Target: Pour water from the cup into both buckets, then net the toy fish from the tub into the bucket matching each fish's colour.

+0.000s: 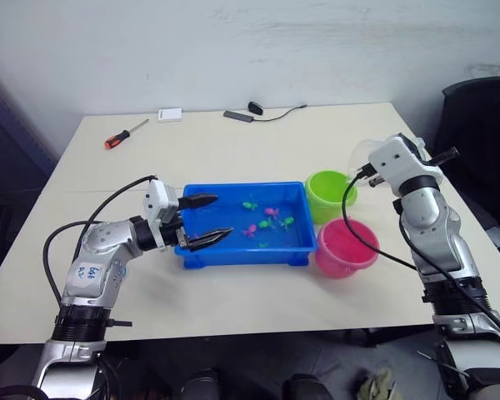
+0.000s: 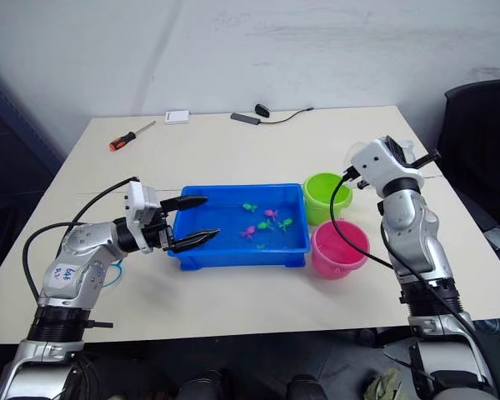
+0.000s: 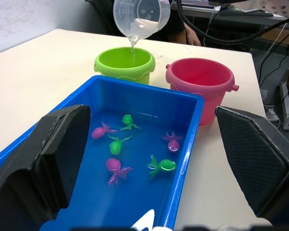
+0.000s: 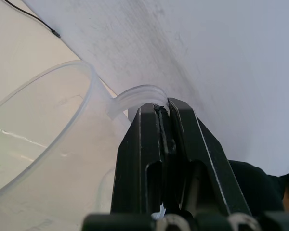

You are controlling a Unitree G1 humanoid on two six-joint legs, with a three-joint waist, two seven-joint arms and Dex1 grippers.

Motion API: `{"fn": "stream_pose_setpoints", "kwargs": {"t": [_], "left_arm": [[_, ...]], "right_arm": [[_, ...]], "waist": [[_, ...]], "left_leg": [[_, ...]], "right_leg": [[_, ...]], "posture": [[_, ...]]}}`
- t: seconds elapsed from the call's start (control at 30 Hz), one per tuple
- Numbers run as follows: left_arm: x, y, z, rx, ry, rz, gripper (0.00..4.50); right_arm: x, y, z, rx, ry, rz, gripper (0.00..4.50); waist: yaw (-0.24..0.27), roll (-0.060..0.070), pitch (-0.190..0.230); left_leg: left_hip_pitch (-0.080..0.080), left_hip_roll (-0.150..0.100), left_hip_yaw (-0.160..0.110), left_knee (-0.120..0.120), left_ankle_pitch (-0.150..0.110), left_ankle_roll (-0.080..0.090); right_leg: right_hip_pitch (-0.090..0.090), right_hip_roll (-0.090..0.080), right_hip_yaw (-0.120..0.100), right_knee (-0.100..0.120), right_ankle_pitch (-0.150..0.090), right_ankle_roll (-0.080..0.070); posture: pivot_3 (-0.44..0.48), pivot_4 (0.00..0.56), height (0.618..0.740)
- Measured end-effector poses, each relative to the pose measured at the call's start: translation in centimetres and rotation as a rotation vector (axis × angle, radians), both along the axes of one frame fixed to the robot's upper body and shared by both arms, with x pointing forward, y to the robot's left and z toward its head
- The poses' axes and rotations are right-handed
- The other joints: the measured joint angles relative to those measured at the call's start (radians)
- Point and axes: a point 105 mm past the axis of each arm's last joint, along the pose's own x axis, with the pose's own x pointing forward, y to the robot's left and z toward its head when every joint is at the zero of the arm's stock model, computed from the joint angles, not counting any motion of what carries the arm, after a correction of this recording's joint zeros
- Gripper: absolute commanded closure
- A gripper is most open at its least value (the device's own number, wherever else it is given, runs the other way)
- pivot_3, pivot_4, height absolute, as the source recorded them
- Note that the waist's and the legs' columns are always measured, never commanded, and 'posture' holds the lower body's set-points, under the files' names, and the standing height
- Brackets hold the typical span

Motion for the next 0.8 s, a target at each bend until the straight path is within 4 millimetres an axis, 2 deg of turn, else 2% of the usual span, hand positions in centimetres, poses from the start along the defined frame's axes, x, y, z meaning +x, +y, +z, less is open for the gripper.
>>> {"fn": "stream_pose_setpoints", "kwargs": {"t": [0.53,0.8], "left_arm": [[-0.1,0.0,-0.1,0.000,0.003,-0.011,0.00],[-0.3,0.0,-0.2,0.000,0.005,-0.014,0.00]], "right_arm": [[-0.2,0.3,0.7,-0.088,-0.045,0.002,4.49],[-0.3,1.3,0.9,-0.154,-0.066,0.044,4.49]], "waist": [[0.000,-0.001,0.000],[0.000,-0.001,0.001]], "left_leg": [[0.001,0.001,0.000,0.000,0.000,-0.001],[0.002,0.002,0.000,0.000,-0.001,-0.001]], "right_leg": [[0.000,0.000,0.000,-0.001,0.000,0.000],[0.000,0.000,0.000,-0.001,0.000,0.000]], "posture": [[0.000,0.150,0.733],[0.000,0.150,0.733]]}}
